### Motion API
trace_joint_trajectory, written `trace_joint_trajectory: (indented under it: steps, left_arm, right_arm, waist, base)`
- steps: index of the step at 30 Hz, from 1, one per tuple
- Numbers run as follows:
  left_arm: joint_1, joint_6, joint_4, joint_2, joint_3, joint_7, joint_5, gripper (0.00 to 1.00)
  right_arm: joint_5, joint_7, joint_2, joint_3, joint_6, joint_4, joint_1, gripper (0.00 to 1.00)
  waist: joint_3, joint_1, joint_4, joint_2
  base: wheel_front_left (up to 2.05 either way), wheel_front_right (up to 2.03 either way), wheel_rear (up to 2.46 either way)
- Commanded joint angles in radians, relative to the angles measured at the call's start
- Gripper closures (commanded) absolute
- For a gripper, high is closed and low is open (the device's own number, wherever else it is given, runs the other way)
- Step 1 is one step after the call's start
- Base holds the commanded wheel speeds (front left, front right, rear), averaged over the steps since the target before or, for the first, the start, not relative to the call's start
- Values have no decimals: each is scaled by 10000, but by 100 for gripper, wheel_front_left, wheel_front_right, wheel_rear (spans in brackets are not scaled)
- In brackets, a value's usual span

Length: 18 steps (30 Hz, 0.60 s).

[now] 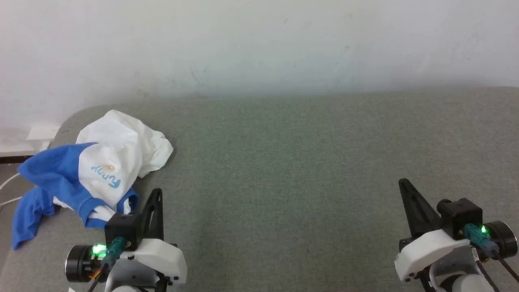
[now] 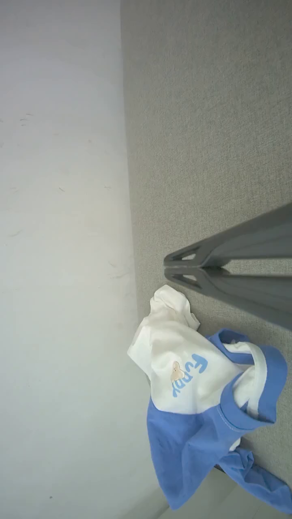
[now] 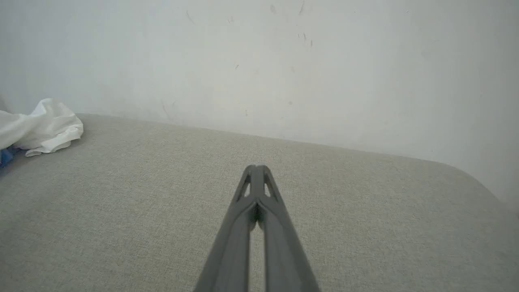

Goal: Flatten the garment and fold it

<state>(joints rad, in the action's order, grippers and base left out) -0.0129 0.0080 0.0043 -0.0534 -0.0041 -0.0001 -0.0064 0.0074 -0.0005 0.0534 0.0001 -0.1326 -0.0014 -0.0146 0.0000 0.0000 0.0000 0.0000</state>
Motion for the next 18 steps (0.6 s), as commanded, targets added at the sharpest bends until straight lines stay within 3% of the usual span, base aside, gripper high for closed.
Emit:
trace_joint_trajectory:
  steps: [1, 12, 13, 18]
  left_arm:
    - [129, -80, -43, 32, 41, 1, 64, 100]
    - [129, -80, -43, 32, 41, 1, 64, 100]
    - [-1, 0, 2, -2, -3, -2, -1, 0]
    - [24, 33, 51, -1, -45, -54, -26, 0]
  right_arm:
    - [-74, 5, -32, -1, 19, 14, 146, 100]
    - [-74, 5, -32, -1, 19, 14, 146, 100]
    - [5, -2, 2, -3, -2, 0, -1, 0]
    - [51, -48, 5, -22, -1, 24, -2, 0]
  waist:
    - [0, 0, 0, 0]
    - [0, 0, 0, 0]
    - [0, 0, 0, 0]
    - [2, 0, 5, 0]
  base:
    - [0, 0, 0]
    - [0, 0, 0]
    - [0, 0, 0]
    - [0, 0, 0]
